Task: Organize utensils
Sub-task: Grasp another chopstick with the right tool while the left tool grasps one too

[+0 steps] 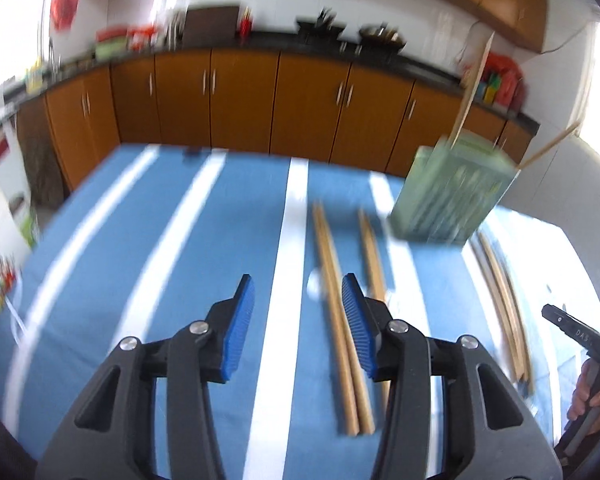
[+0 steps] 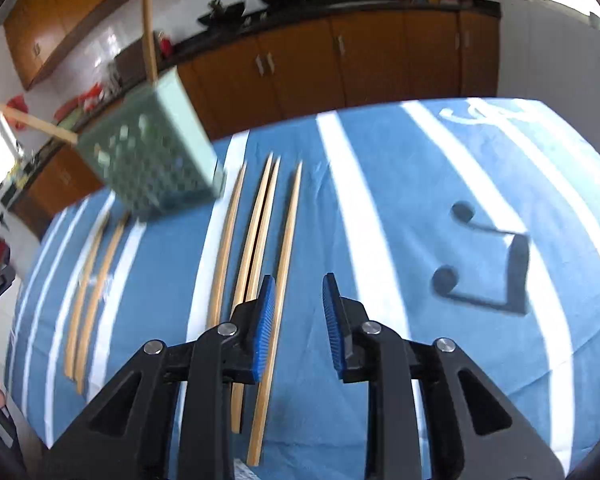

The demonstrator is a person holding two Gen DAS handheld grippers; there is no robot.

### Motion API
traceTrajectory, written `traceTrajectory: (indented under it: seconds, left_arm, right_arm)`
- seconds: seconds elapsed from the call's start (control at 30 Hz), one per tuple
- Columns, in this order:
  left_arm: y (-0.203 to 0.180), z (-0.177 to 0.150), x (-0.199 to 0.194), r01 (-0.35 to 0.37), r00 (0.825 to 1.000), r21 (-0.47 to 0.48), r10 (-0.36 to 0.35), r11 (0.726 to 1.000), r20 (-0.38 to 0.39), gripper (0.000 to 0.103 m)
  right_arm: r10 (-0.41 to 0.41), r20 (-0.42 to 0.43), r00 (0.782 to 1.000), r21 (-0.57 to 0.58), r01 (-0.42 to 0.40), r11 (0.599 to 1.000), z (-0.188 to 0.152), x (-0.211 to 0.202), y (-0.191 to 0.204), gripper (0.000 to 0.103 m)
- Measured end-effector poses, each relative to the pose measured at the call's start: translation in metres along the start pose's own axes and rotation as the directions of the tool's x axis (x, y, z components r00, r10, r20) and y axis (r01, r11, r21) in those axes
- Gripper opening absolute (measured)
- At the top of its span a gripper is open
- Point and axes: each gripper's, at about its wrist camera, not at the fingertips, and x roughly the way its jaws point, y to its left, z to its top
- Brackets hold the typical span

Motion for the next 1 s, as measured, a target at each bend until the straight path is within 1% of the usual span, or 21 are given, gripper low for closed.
traceTrajectory:
  seconds: [0.07, 0.2, 0.23, 0.27, 0.3, 0.33, 0.4, 0.43, 0.5, 0.57, 0.6, 0.7, 0.73, 0.93, 1.0]
  left_arm:
    - [0.003, -0.011, 0.007, 0.001, 1.000, -0.007, -0.001, 1.000, -0.028, 0.045]
    - [0.005, -0.019, 0.014, 0.019, 0.999, -0.012, -0.020, 1.000, -0.045, 0.045]
    - [0.004, -0.020, 0.015, 0.026, 0.999, -0.010, -0.026, 1.000, -0.046, 0.045]
    - [0.001, -0.021, 0.017, 0.030, 0.998, -0.008, -0.030, 1.000, -0.046, 0.045]
    - [-0.001, -0.019, 0.018, 0.036, 0.998, -0.006, -0.036, 0.999, -0.048, 0.045]
    - [-0.004, -0.019, 0.021, 0.040, 0.998, 0.000, -0.040, 0.999, -0.051, 0.045]
    - [-0.011, -0.020, 0.024, 0.045, 0.997, 0.009, -0.045, 0.999, -0.058, 0.045]
    - [-0.014, -0.022, 0.026, 0.049, 0.997, 0.014, -0.048, 0.999, -0.065, 0.045]
    - [-0.020, -0.024, 0.031, 0.055, 0.996, 0.020, -0.053, 0.998, -0.077, 0.045]
    - [-0.026, -0.027, 0.036, 0.057, 0.995, 0.036, -0.054, 0.998, -0.089, 0.040]
    - [-0.028, -0.029, 0.039, 0.055, 0.994, 0.044, -0.051, 0.997, -0.098, 0.035]
    - [-0.032, -0.034, 0.046, 0.036, 0.993, 0.070, -0.028, 0.997, -0.117, 0.024]
    - [-0.034, -0.036, 0.049, 0.025, 0.992, 0.082, -0.015, 0.996, -0.123, 0.022]
    - [-0.041, -0.045, 0.056, 0.013, 0.989, 0.127, 0.006, 0.992, -0.147, 0.020]
    - [-0.044, -0.046, 0.058, -0.003, 0.990, 0.143, 0.023, 0.990, -0.136, 0.019]
  right_arm:
    - [0.011, -0.021, 1.000, -0.016, -0.011, 1.000, -0.005, 0.007, 0.007, 0.025]
    - [-0.020, -0.037, 0.999, -0.061, 0.017, 0.998, -0.016, 0.014, 0.013, 0.025]
    - [-0.031, -0.042, 0.999, -0.067, 0.028, 0.997, -0.019, 0.017, 0.013, 0.019]
    - [-0.045, -0.035, 0.998, -0.073, 0.042, 0.996, -0.020, 0.018, 0.012, 0.016]
    - [-0.060, -0.031, 0.998, -0.080, 0.057, 0.995, -0.019, 0.018, 0.011, 0.009]
    - [-0.076, -0.025, 0.997, -0.080, 0.074, 0.994, -0.018, 0.018, 0.009, 0.008]
    - [-0.105, -0.014, 0.994, -0.058, 0.104, 0.993, -0.017, 0.016, -0.002, 0.008]
    - [-0.136, -0.006, 0.991, -0.032, 0.136, 0.990, -0.013, 0.016, -0.009, 0.008]
    - [-0.168, -0.001, 0.986, 0.022, 0.168, 0.986, -0.009, 0.015, -0.023, 0.008]
    - [-0.174, -0.006, 0.985, 0.067, 0.174, 0.982, -0.006, 0.013, -0.035, 0.008]
    - [-0.171, -0.006, 0.985, 0.073, 0.171, 0.982, -0.006, 0.012, -0.038, 0.008]
    - [-0.173, -0.002, 0.985, 0.059, 0.173, 0.983, -0.007, 0.011, -0.039, 0.008]
    - [-0.176, 0.001, 0.984, 0.050, 0.176, 0.983, -0.008, 0.010, -0.039, 0.008]
    - [-0.182, 0.005, 0.983, 0.039, 0.182, 0.983, -0.008, 0.011, -0.036, 0.008]
    - [-0.184, 0.005, 0.983, 0.037, 0.183, 0.982, -0.007, 0.012, -0.035, 0.008]
